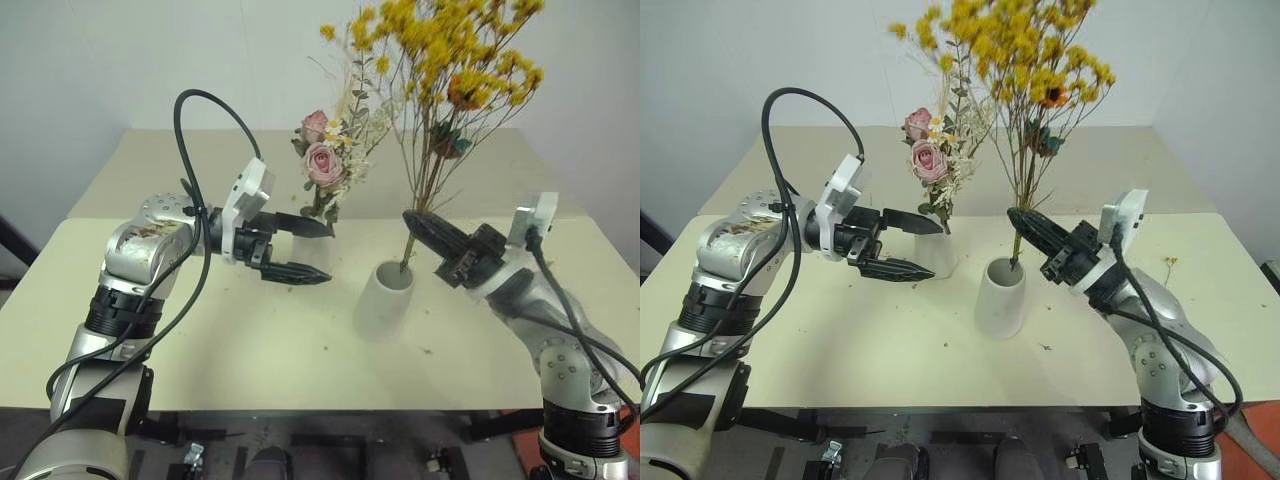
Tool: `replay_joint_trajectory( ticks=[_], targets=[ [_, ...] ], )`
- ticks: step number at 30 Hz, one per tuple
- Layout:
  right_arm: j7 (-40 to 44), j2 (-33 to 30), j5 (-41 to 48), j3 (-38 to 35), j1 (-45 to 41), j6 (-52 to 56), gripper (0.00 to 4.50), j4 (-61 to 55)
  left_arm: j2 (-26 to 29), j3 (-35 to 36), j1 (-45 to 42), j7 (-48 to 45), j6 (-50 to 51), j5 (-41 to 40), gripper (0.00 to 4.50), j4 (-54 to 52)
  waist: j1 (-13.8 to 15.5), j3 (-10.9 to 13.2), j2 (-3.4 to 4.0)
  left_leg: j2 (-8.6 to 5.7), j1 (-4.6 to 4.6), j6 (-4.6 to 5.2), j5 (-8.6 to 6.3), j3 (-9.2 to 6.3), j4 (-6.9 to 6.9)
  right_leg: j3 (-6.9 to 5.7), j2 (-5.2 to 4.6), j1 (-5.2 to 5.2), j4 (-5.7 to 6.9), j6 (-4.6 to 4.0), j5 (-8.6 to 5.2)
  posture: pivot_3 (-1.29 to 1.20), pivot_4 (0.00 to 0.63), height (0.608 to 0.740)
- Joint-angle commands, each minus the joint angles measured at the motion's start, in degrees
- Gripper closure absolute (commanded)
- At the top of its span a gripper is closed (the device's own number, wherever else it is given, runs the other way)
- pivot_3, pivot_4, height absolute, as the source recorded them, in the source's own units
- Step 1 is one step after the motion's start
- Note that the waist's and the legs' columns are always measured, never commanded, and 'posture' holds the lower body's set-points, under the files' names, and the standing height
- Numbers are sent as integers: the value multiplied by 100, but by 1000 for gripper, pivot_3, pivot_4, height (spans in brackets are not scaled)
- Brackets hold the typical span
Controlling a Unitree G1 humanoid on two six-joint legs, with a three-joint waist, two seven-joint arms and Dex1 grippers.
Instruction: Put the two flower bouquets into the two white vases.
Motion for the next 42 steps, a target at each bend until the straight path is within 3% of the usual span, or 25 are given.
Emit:
replay_joint_trajectory(
  ticks=[1, 41, 42],
  targets=[
    [52, 42, -53, 8, 42, -234, 4475, -197, 26, 46, -138, -53, -31, -19, 0, -99, 2, 0, 0, 0, 0, 0, 0, 0, 0, 0, 0, 0, 0, 0, 0, 0, 150, 740],
    [201, 294, -1064, 580, 809, -1229, 4475, -419, 92, 105, -224, -187, -163, 94, 0, 74, 3, 0, 0, 1, 1, 0, 0, -1, 0, 0, 2, 0, 0, 0, 0, 0, 150, 740],
    [209, 300, -1029, 562, 816, -1227, 3917, -423, 92, 108, -224, -188, -160, 95, 0, 73, 2, 0, 0, 1, 2, 0, 0, -1, 0, 0, 2, 0, 1, 0, 0, 0, 150, 740]
  ],
)
